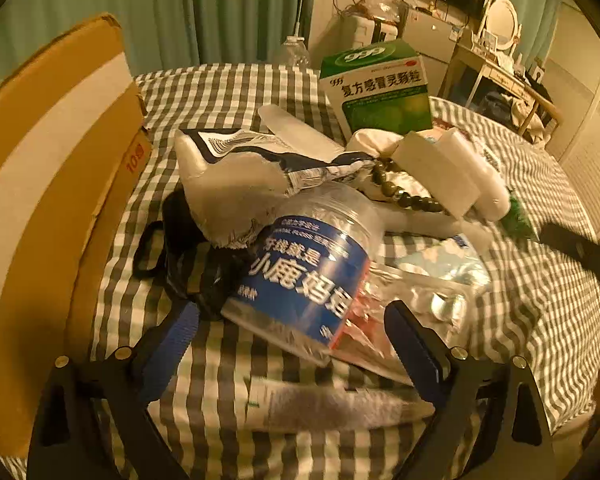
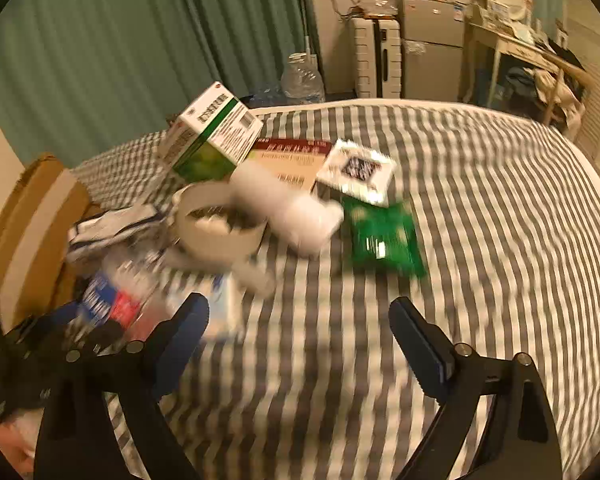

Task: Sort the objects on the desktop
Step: 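Grasp the clear floss jar with left tool while right tool grasps white cylinder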

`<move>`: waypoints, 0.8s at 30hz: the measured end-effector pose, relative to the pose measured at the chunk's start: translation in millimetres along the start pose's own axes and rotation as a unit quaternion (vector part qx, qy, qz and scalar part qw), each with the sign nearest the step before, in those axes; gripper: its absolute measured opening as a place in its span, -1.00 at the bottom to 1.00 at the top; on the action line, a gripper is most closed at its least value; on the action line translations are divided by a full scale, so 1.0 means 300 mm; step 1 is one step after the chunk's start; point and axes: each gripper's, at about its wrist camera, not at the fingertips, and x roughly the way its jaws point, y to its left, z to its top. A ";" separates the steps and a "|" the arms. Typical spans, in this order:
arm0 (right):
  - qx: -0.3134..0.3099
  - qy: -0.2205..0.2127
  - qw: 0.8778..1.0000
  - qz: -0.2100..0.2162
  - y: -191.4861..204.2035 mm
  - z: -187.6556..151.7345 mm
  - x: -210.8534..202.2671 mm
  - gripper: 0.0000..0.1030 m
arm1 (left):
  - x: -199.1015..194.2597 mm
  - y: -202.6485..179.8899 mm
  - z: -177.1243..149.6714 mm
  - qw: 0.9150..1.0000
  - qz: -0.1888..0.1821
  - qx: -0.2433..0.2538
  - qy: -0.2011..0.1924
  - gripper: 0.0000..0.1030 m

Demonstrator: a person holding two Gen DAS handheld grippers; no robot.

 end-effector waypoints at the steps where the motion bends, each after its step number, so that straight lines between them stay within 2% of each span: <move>1: -0.005 0.001 1.000 -0.001 -0.003 0.029 0.032 0.76 | 0.007 0.004 0.002 1.000 0.001 0.000 0.001 0.83; 4: -0.011 0.004 1.000 -0.002 -0.012 0.088 0.123 0.73 | 0.032 0.015 0.009 1.000 -0.003 0.002 0.009 0.64; 5: -0.014 0.014 1.000 -0.008 -0.014 0.104 0.164 0.71 | 0.041 0.016 0.010 1.000 -0.019 0.005 0.017 0.45; 8: -0.021 0.036 0.999 -0.023 -0.012 0.121 0.239 0.64 | 0.043 0.008 0.002 1.000 -0.012 0.022 0.015 0.45; 10: -0.041 0.033 0.998 -0.045 0.001 0.134 0.265 0.64 | 0.040 0.007 0.000 0.999 -0.008 0.032 0.015 0.44; 13: -0.052 0.030 0.997 -0.050 0.021 0.150 0.283 0.62 | 0.035 0.019 0.002 0.999 -0.008 0.028 0.019 0.43; 15: -0.070 0.030 0.995 -0.062 0.043 0.153 0.299 0.48 | 0.028 0.020 0.001 0.999 -0.009 0.027 0.020 0.42; 16: -0.080 0.033 0.994 -0.059 0.056 0.152 0.307 0.19 | 0.023 0.025 -0.001 0.999 -0.009 0.026 0.021 0.41; 18: -0.090 0.032 0.993 -0.063 0.074 0.137 0.307 0.18 | 0.014 0.031 0.003 1.000 -0.005 0.019 0.024 0.41; 20: -0.087 0.034 0.995 -0.044 0.080 0.116 0.287 0.17 | -0.017 0.042 -0.001 1.000 -0.009 0.006 0.021 0.40; 24: -0.072 0.029 0.996 -0.033 0.076 0.059 0.176 0.17 | -0.091 0.053 -0.007 1.000 -0.013 0.000 0.009 0.36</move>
